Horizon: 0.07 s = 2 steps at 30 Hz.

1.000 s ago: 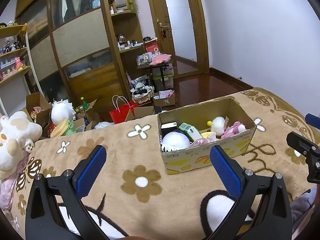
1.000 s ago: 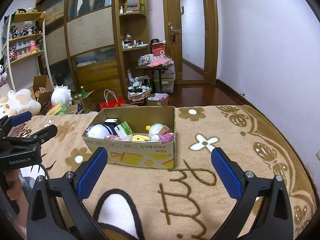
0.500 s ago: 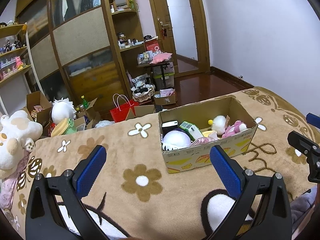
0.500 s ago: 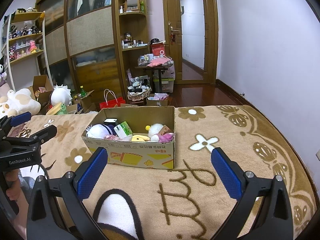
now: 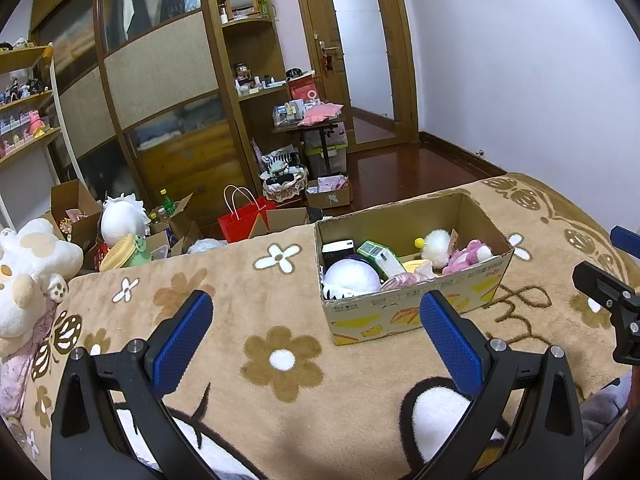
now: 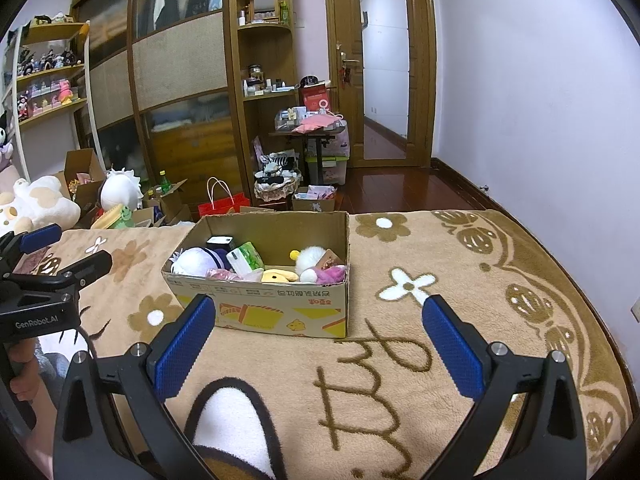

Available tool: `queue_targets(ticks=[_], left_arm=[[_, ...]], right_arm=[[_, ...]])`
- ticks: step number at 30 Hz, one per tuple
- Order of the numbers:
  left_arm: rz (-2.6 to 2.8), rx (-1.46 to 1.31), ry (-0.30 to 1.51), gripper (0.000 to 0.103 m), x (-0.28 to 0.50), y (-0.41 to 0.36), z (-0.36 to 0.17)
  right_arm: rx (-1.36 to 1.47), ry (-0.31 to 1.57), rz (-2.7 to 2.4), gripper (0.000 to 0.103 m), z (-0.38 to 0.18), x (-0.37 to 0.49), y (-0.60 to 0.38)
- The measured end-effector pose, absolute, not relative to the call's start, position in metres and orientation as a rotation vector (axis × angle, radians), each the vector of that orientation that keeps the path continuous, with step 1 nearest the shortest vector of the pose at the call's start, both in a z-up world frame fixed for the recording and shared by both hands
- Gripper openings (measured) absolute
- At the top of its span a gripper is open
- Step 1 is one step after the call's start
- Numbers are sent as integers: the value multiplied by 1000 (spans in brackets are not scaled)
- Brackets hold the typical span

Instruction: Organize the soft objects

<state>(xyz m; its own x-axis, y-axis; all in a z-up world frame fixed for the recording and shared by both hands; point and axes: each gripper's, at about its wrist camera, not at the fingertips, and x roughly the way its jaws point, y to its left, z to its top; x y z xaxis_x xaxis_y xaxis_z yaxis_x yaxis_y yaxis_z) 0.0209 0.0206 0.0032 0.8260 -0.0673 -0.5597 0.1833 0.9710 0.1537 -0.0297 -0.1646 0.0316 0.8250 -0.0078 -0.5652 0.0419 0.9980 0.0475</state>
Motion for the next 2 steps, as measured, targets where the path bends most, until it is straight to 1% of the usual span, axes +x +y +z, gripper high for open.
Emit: queue_targets(ticks=[2], left_arm=[[-135,203,585,102,21,20,3]], right_arm=[[60,600,-29,103,32,-30,-164]])
